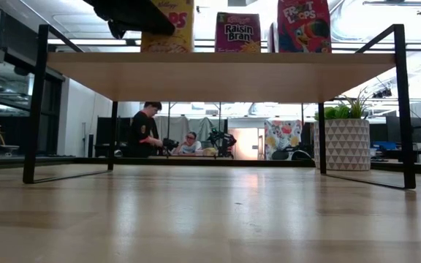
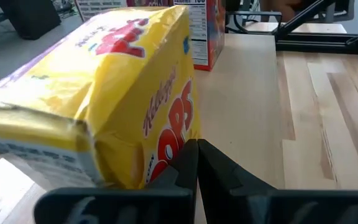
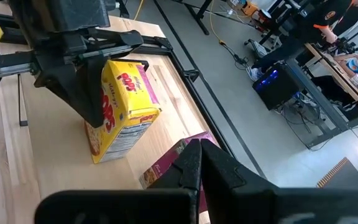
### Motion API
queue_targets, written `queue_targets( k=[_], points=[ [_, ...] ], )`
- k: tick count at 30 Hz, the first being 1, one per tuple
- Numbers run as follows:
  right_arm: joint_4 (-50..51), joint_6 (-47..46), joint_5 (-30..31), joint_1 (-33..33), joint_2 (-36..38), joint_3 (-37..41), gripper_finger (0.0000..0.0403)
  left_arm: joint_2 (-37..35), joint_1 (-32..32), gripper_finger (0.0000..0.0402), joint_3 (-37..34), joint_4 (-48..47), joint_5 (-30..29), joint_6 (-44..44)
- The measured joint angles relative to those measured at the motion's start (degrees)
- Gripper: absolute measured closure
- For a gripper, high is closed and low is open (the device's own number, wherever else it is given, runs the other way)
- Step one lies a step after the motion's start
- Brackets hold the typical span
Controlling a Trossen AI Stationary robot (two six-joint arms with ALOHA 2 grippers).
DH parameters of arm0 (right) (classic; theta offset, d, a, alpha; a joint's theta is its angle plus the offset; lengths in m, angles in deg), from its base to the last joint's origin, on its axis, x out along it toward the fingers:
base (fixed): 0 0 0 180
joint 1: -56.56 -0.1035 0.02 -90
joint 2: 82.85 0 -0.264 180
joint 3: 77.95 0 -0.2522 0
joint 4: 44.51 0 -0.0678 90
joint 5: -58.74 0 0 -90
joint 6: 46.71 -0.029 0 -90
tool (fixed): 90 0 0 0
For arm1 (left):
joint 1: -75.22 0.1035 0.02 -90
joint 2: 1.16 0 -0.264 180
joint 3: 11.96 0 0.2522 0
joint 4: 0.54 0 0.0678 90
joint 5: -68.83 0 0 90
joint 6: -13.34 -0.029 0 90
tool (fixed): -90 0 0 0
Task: Stack cereal on shelf
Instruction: Put the right yellow cereal box on the shelf
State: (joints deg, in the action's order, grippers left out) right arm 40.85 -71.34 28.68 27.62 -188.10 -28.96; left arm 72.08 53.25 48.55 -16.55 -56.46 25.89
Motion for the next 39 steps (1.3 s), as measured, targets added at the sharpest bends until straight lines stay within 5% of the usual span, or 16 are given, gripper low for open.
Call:
queue_targets(
  k=[39],
  points=[
    [0.20,-1.07,-0.31,0.00,0.00,0.00,0.0403,3.41,4.52,0.0402,-0.04,-3.36,0.46,1.84]
  ],
)
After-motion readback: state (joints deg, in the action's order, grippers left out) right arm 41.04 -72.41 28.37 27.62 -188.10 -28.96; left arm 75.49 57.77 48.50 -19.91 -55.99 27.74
